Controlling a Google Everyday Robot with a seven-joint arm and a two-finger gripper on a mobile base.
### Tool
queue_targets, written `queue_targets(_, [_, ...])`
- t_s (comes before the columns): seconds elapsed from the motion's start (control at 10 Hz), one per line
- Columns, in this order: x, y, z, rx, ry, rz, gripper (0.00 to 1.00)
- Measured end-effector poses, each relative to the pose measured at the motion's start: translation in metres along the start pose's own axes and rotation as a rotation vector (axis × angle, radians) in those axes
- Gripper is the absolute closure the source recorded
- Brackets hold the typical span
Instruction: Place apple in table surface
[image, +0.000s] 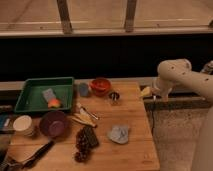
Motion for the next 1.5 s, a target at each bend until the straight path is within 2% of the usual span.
queue_targets(1.5, [-0.0001, 0.0028, -0.0009, -0.007, -0.006, -0.011, 0.20])
